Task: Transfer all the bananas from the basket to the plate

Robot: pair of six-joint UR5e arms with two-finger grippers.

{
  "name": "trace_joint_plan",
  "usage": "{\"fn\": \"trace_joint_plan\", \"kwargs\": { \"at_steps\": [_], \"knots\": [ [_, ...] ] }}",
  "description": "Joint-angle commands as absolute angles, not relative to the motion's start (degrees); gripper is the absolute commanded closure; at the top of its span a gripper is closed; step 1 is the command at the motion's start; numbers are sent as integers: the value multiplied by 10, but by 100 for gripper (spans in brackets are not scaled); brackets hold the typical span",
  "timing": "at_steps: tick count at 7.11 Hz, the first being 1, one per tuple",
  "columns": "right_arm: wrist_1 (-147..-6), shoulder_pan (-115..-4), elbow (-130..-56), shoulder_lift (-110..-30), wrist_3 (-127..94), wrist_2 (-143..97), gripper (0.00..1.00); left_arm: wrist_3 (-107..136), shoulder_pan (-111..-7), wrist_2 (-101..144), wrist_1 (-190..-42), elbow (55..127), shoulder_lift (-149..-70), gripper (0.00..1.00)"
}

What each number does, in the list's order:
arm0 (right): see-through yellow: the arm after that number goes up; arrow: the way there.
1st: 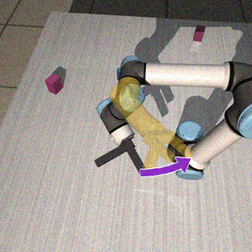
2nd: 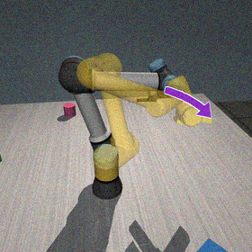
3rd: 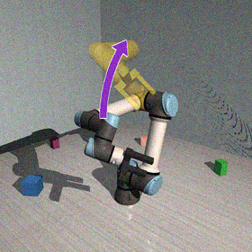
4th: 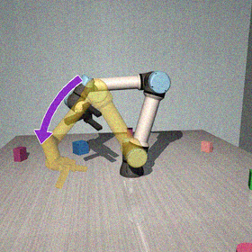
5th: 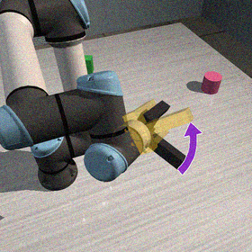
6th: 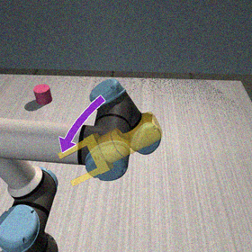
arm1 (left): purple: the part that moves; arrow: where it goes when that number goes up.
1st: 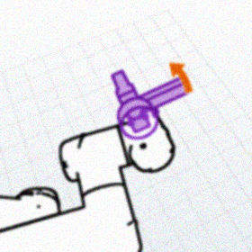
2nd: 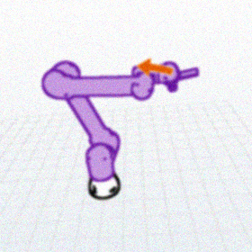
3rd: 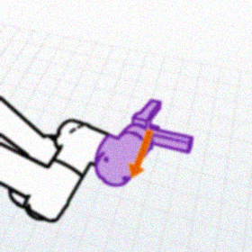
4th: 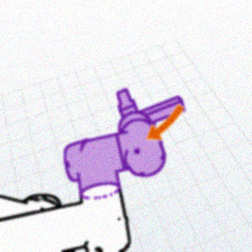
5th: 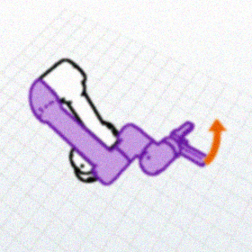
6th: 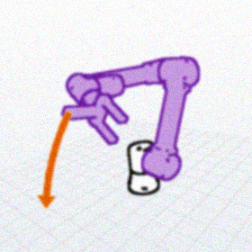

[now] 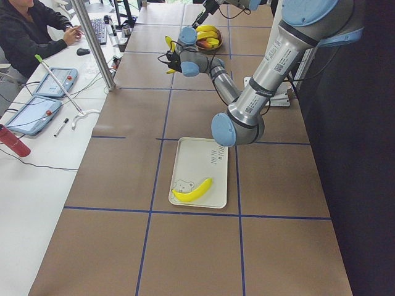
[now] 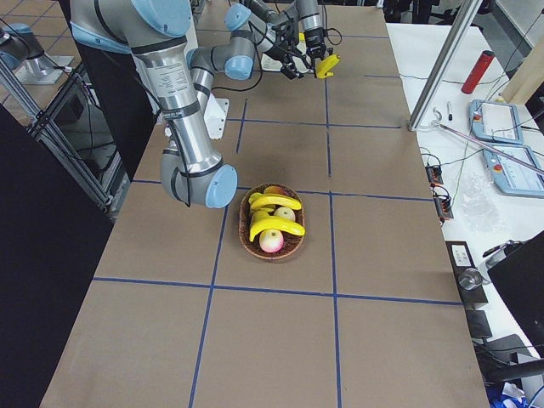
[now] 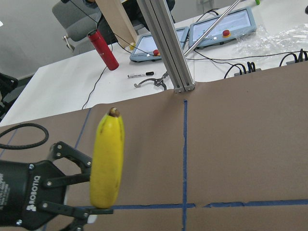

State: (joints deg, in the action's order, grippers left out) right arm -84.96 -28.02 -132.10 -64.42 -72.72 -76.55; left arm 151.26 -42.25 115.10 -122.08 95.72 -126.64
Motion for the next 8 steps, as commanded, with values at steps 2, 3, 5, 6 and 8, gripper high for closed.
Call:
{"fn": "trace_joint_plan", "kwargs": {
  "at_steps": [2, 3, 5, 6, 8],
  "knots": [
    [-1007, -484, -1322, -664, -548, -1057, 0, 1261, -465, 1224, -1216, 1029, -1123, 100],
    [-1052, -521, -1305, -672, -452, -1104, 0, 1164, -476, 1223, -1216, 1052, -1072, 100],
    [-1112, -575, -1250, -692, -397, -1200, 0, 949, -499, 1202, -1216, 1082, -952, 100],
    [-1106, -598, -1232, -718, -366, -1235, 0, 861, -499, 1159, -1216, 1093, -892, 100],
    [-1105, -613, -1203, -761, -332, -1258, 0, 736, -490, 1038, -1216, 1094, -826, 100]
  ]
}}
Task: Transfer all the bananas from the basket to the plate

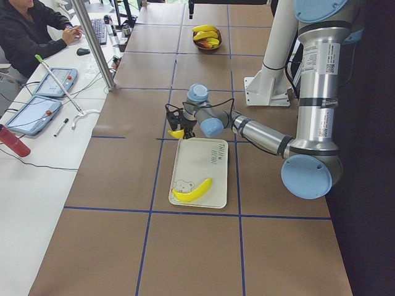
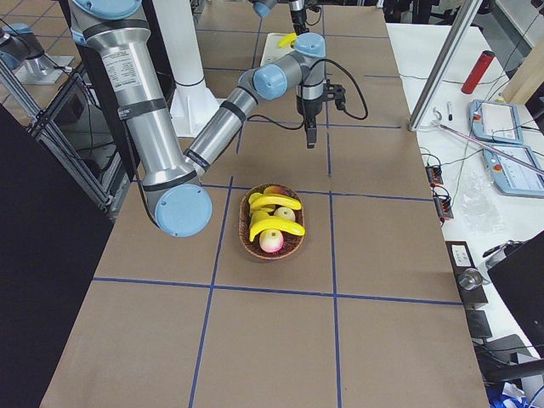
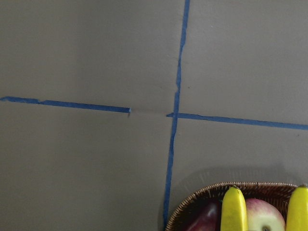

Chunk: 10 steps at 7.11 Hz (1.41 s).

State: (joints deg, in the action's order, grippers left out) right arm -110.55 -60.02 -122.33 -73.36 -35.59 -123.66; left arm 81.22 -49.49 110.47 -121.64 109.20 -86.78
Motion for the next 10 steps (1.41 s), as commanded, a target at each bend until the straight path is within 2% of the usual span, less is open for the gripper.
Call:
{"fn": "trace_joint_plan", "kwargs": {
  "at_steps": [1, 3, 8, 9, 10],
  "knots": [
    [-1105, -629, -1185, -768, -301, -1277, 0, 711, -478, 1005, -1216, 1093, -810, 100],
    [-1104, -637, -1179, -791, -280, -1284, 0, 708, -416, 931, -1214, 1064, -800, 100],
    [-1104, -638, -1177, -796, -282, -1288, 0, 639, -409, 918, -1222, 1007, -795, 99],
    [-1104, -641, -1177, -795, -282, -1292, 0, 598, -416, 925, -1221, 1016, -795, 81],
    [-1104, -642, -1177, -796, -282, -1292, 0, 573, -417, 925, -1221, 1017, -782, 44]
  ]
}}
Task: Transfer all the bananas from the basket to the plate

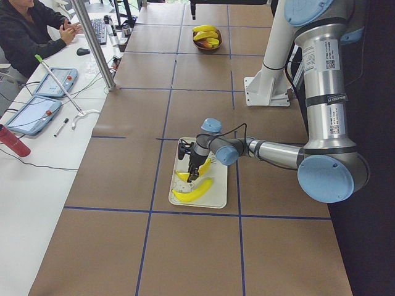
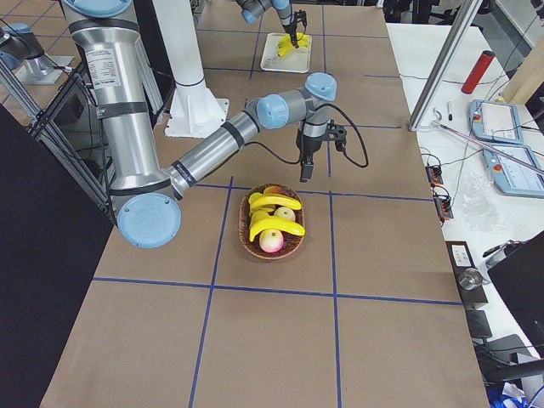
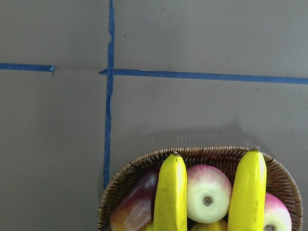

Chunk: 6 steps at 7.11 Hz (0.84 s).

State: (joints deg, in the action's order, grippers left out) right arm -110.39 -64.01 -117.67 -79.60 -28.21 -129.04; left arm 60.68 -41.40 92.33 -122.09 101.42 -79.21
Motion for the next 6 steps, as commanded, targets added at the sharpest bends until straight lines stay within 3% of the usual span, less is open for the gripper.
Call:
{"fn": "trace_joint_plan", "kwargs": {
  "at_steps": [1, 4, 6],
  "knots": [
    [-1104, -642, -1177, -796, -282, -1292, 0, 571, -417, 925, -1220, 1020, -783, 0],
    [-1103, -642, -1173, -822, -255, -1292, 0, 557, -438, 1006, -1212, 1069, -784, 0],
    [-990, -642, -1137, -879, -252, -1292, 0, 557, -474, 1049, -1119, 1129, -804, 0]
  ]
}}
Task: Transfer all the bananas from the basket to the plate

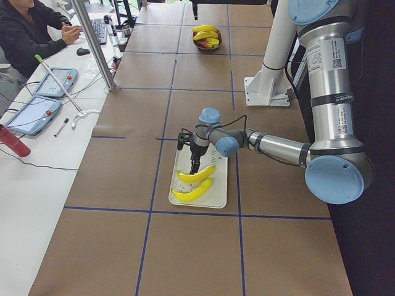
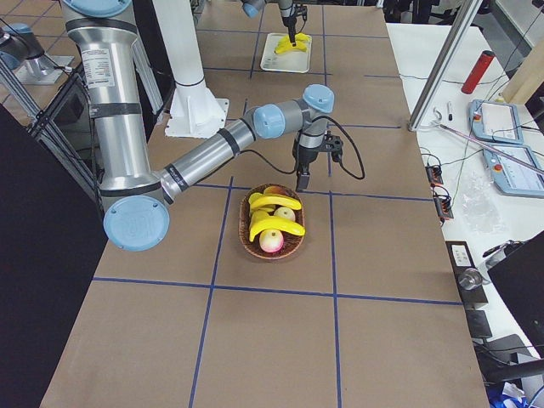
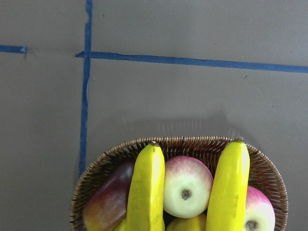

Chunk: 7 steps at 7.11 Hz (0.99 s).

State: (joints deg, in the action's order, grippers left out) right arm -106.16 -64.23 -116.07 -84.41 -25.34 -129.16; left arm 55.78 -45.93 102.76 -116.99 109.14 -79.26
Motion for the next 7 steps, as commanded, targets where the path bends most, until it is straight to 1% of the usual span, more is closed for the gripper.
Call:
{"fn": "trace_joint_plan", "kwargs": {
  "at_steps": [1, 2, 4, 6, 7],
  "knots": [
    [-951, -642, -1112, -890, -251, -1293, 0, 557, -475, 1049, -1071, 1152, -826, 0],
    [-947, -642, -1082, -889, -250, -1294, 0, 558, -475, 1049, -1047, 1161, -842, 0],
    [-942, -642, -1034, -872, -253, -1322, 0, 560, -475, 1049, -1047, 1165, -846, 0],
    [-941, -641, -995, -864, -251, -1325, 0, 560, -475, 1049, -1047, 1171, -846, 0],
    [-941, -641, -987, -861, -250, -1325, 0, 560, -475, 1049, -1047, 1172, -846, 0]
  ]
}}
